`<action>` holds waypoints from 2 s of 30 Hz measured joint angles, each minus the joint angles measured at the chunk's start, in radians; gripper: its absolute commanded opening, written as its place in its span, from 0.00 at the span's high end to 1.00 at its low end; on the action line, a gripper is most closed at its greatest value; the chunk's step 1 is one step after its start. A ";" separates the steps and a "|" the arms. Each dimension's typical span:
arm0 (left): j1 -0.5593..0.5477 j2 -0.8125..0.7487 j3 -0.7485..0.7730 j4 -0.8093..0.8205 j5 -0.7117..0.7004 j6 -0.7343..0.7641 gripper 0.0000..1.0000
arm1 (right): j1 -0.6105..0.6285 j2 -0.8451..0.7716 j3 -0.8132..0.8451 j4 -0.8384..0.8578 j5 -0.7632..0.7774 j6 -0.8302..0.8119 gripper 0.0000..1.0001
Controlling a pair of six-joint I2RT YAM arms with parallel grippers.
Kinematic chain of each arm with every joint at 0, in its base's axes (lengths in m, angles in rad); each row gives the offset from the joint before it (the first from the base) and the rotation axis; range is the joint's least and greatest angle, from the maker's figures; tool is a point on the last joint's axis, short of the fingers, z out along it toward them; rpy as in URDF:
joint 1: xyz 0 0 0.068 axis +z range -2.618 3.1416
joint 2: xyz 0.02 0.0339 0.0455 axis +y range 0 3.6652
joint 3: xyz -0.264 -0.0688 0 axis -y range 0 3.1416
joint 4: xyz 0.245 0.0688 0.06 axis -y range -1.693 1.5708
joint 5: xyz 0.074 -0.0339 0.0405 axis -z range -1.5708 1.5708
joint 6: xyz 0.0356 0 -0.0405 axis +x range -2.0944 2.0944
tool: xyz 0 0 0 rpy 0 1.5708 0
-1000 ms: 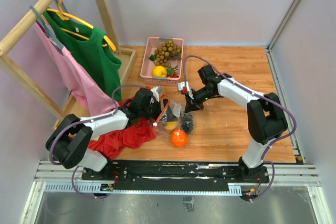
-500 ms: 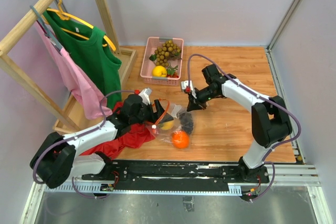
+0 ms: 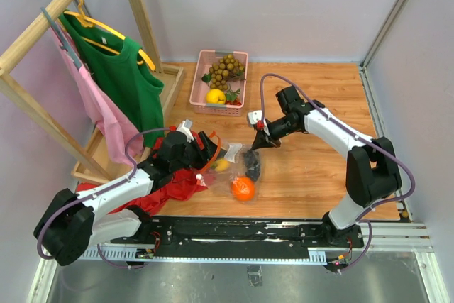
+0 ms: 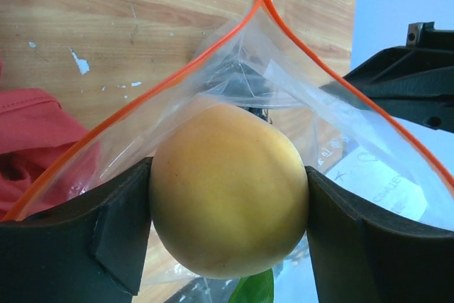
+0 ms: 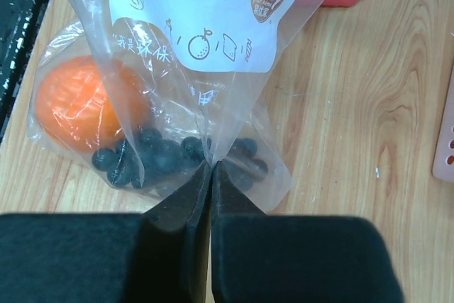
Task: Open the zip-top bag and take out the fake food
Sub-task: Pick up the fake fruit from the zipper food storage bag, then place the fake fruit in the bin.
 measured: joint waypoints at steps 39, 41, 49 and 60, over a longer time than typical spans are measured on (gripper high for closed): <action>0.001 -0.300 0.081 -0.308 -0.266 -0.084 0.73 | -0.001 0.146 0.184 -0.023 0.097 0.014 0.78; 0.001 -0.300 0.137 -0.352 -0.291 -0.058 0.73 | -0.001 0.134 0.165 -0.018 0.095 0.024 0.65; 0.001 -0.188 0.381 -0.415 -0.346 0.078 0.74 | -0.006 0.051 0.104 0.003 0.046 0.071 0.24; 0.001 0.120 0.599 -0.352 -0.363 0.204 0.74 | -0.113 -0.110 0.054 0.002 -0.087 0.151 0.21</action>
